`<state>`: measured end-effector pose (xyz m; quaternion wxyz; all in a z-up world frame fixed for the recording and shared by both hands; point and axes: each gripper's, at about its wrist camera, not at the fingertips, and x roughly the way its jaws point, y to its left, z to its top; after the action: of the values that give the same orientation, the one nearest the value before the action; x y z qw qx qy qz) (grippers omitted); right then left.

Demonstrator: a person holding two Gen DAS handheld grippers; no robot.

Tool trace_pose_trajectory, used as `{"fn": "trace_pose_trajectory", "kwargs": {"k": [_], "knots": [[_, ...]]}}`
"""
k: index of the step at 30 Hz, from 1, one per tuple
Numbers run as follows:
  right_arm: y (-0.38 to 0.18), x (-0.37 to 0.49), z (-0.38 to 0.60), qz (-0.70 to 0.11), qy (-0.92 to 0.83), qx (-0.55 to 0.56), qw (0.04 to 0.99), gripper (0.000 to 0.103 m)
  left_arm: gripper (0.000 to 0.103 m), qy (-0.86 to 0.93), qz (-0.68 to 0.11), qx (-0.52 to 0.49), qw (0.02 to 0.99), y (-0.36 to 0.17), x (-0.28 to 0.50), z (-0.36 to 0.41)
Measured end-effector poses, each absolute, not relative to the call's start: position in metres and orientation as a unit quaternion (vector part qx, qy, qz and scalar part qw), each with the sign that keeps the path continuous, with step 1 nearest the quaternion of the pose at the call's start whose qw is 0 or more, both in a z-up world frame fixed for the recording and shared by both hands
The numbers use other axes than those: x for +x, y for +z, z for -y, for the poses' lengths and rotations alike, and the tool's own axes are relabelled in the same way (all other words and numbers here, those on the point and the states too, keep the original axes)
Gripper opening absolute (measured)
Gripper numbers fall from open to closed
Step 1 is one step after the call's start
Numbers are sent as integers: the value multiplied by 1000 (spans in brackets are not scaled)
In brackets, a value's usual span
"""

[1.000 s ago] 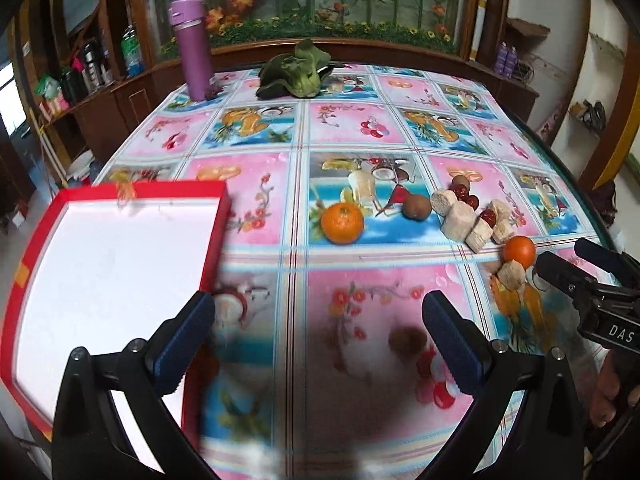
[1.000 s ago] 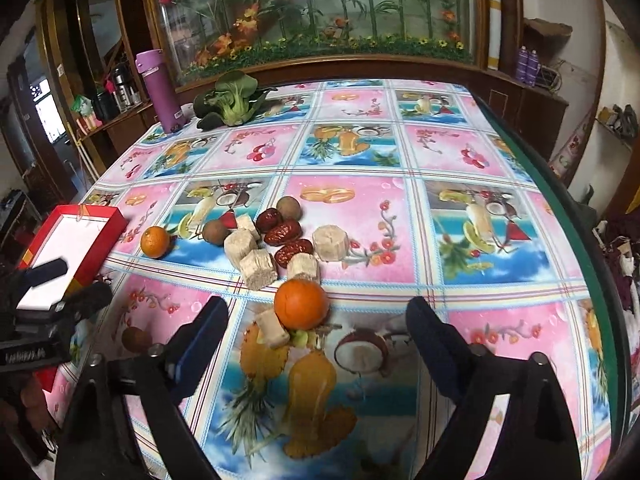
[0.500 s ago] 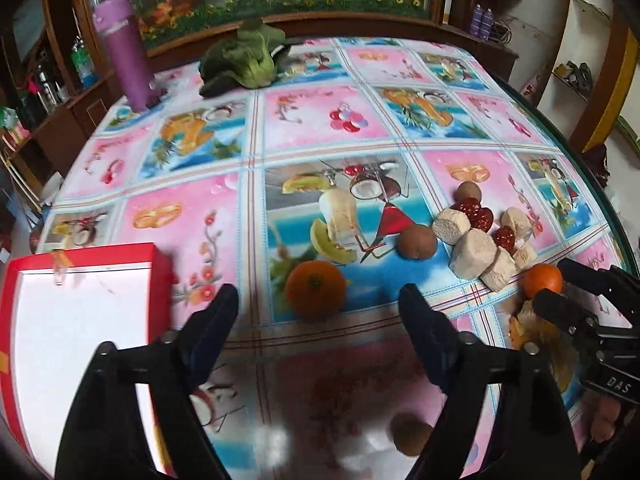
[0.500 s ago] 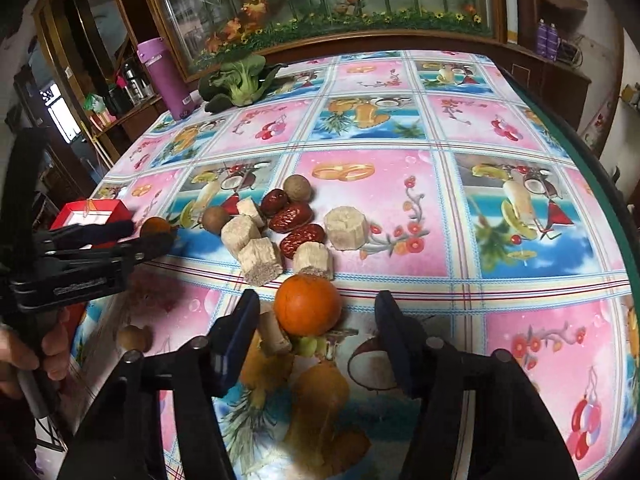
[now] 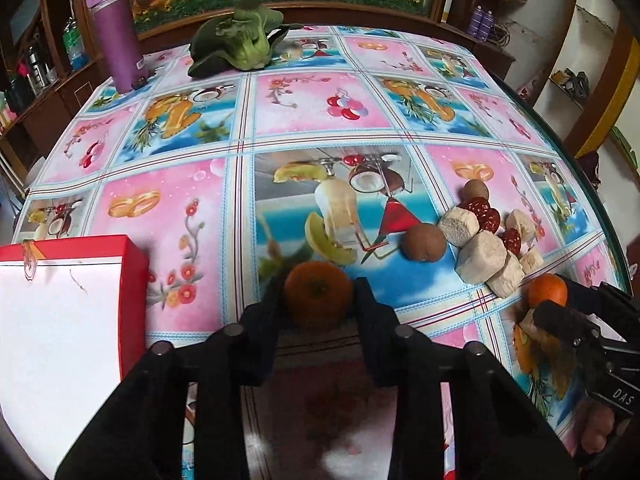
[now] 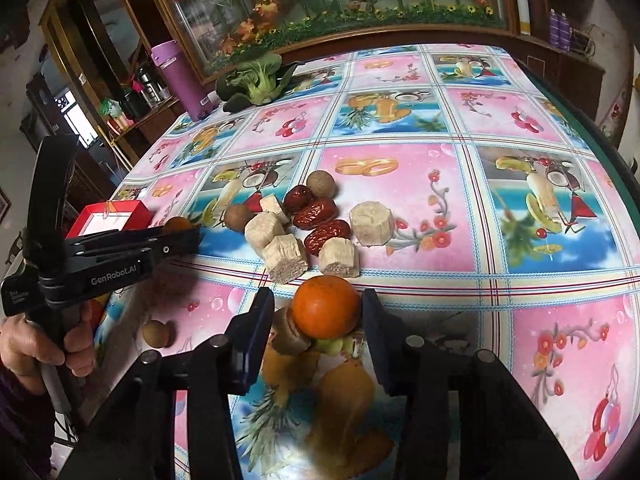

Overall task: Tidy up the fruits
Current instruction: 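Grasp the orange with the left gripper while the right gripper carries another orange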

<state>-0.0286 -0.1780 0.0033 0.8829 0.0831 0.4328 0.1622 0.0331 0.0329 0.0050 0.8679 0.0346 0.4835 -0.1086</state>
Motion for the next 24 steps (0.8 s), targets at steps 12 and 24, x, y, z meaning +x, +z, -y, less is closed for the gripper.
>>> {"fn": "trace_pose_trajectory", "kwargs": {"k": [12, 24], "knots": [[6, -32, 179, -436, 163, 98, 880, 33, 34, -139, -477, 37, 867, 10, 16, -27], [34, -47, 132, -419, 212, 86, 879, 33, 34, -139, -435, -2, 890, 50, -41, -61]]}}
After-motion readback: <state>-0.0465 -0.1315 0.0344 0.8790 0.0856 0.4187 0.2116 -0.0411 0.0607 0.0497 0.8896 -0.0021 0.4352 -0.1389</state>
